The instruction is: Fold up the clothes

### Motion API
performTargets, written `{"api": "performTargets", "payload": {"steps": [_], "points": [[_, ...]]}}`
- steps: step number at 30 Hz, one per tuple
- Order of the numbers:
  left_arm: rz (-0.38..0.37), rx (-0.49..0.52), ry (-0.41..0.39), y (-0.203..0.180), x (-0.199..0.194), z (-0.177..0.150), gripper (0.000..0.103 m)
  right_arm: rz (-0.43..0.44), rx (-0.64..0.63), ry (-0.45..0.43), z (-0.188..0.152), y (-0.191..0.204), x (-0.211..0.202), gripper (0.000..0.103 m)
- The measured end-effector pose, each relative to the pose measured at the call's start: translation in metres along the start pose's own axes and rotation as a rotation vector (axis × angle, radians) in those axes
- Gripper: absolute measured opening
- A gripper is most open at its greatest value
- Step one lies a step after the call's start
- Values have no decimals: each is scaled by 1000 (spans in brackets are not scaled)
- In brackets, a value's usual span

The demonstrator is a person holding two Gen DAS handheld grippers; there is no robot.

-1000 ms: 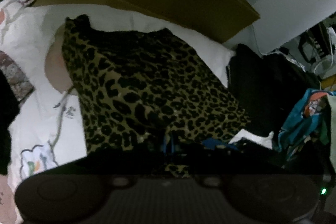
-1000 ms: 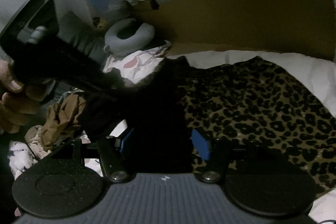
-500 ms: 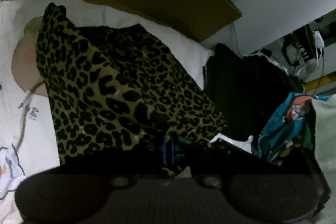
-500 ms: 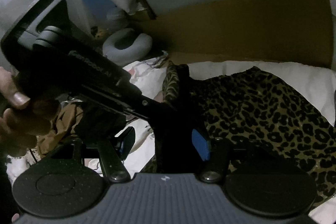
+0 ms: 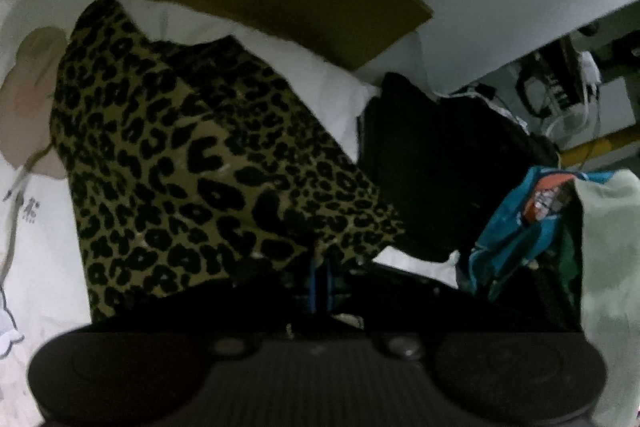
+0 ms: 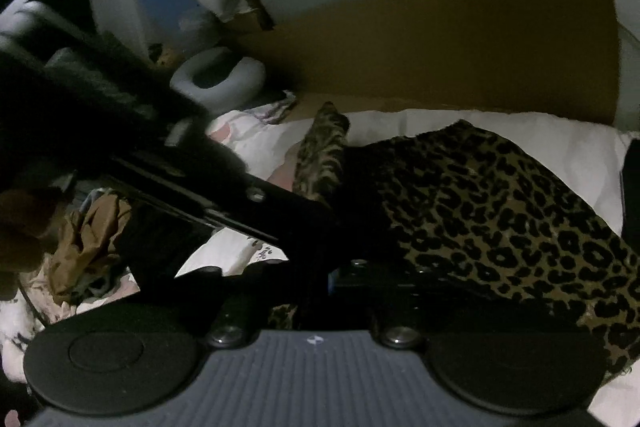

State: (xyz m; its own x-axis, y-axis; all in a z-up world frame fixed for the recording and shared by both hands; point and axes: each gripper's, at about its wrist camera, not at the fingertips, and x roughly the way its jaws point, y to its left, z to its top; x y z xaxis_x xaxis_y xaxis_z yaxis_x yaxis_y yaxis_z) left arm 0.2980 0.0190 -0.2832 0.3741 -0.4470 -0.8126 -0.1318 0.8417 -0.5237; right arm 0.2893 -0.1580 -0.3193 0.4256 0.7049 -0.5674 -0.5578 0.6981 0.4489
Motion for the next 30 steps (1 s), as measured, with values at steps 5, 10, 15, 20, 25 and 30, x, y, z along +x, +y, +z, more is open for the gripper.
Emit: {"api": "performTargets", "payload": {"steps": [5,10,15,20,25,30], "points": [[57,67,-64,-5,-5,-2,51,-17,32,-5,-1,-11,-7,3],[94,62,-75,10,2,-5,53,-54,67,-18,-5,-27,-17,2],[134,59,-65,30,16,-15,54,-124,141,-41,-8,-53,-32,2],[179,76,-21,48,30,-29,54,-184,193,-52,-10,-77,-38,2],[214,71,15,66,41,-42,55,-224,233,-40,-16,-98,-41,2],[237,63,55,86,53,-56,56,-250,304,-26,-22,-121,-41,2]]}}
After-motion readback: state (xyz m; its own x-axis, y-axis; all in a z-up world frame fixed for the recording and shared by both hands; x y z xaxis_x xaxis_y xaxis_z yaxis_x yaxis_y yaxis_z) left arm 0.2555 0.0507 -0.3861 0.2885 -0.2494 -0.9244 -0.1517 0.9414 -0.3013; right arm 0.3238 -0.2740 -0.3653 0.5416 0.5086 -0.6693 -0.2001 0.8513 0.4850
